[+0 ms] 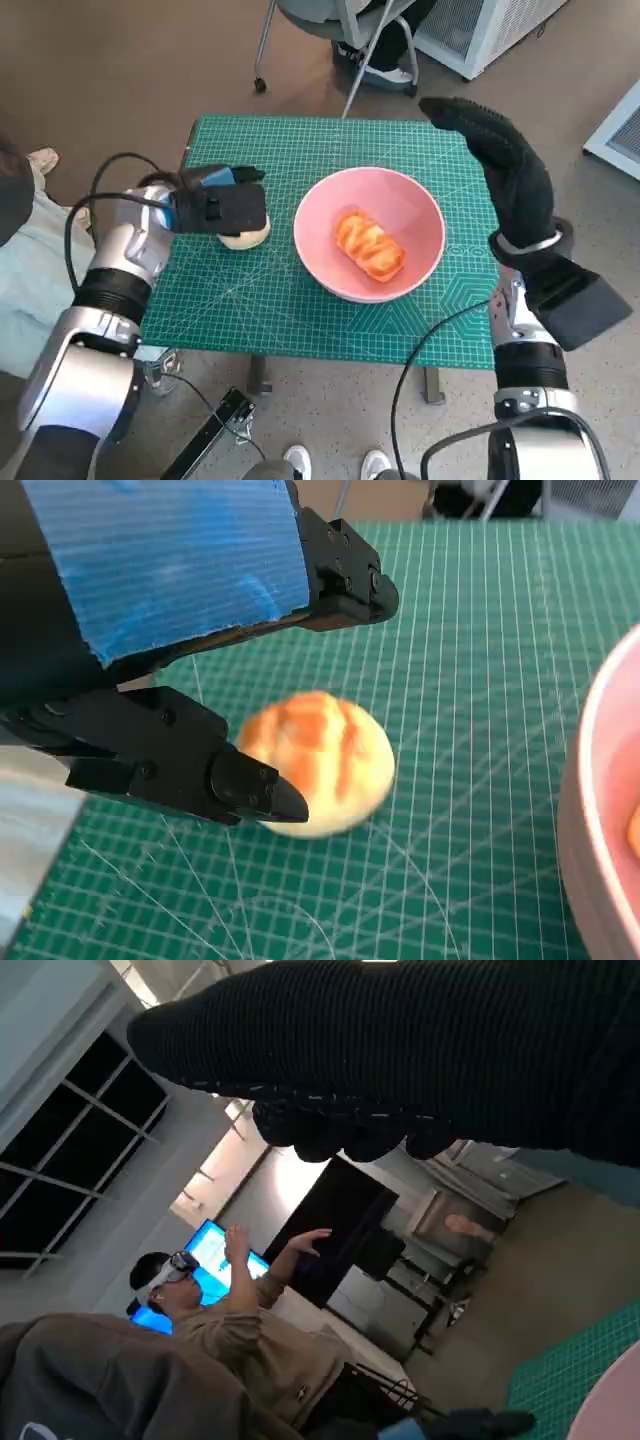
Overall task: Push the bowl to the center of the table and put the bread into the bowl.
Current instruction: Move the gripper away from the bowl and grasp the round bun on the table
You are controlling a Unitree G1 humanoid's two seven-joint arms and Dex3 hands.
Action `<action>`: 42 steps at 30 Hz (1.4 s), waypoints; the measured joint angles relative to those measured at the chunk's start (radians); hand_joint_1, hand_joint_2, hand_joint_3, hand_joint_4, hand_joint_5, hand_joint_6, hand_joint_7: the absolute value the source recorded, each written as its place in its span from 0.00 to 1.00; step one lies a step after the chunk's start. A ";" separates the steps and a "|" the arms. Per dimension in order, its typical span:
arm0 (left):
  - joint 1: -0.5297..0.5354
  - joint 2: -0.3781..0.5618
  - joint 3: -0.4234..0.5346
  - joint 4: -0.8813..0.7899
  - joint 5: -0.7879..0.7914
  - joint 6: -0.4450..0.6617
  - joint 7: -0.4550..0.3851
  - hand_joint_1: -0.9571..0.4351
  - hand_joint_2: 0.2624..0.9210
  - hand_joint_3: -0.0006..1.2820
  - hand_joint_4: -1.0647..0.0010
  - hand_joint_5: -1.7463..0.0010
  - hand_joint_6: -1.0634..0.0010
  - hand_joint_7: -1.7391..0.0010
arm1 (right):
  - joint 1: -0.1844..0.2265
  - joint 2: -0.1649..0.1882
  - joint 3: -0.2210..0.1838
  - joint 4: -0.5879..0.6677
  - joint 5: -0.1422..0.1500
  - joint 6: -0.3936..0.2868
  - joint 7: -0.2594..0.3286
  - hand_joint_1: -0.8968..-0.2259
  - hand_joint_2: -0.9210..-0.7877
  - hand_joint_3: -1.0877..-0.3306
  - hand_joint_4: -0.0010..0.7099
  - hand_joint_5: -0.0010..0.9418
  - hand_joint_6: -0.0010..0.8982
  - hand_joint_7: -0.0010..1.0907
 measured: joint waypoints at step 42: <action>-0.030 -0.053 -0.073 0.169 0.066 -0.062 0.101 0.69 1.00 0.08 0.38 0.30 0.45 0.33 | 0.020 -0.022 0.003 -0.049 -0.039 0.005 -0.053 0.34 0.00 0.43 0.42 0.01 0.00 0.65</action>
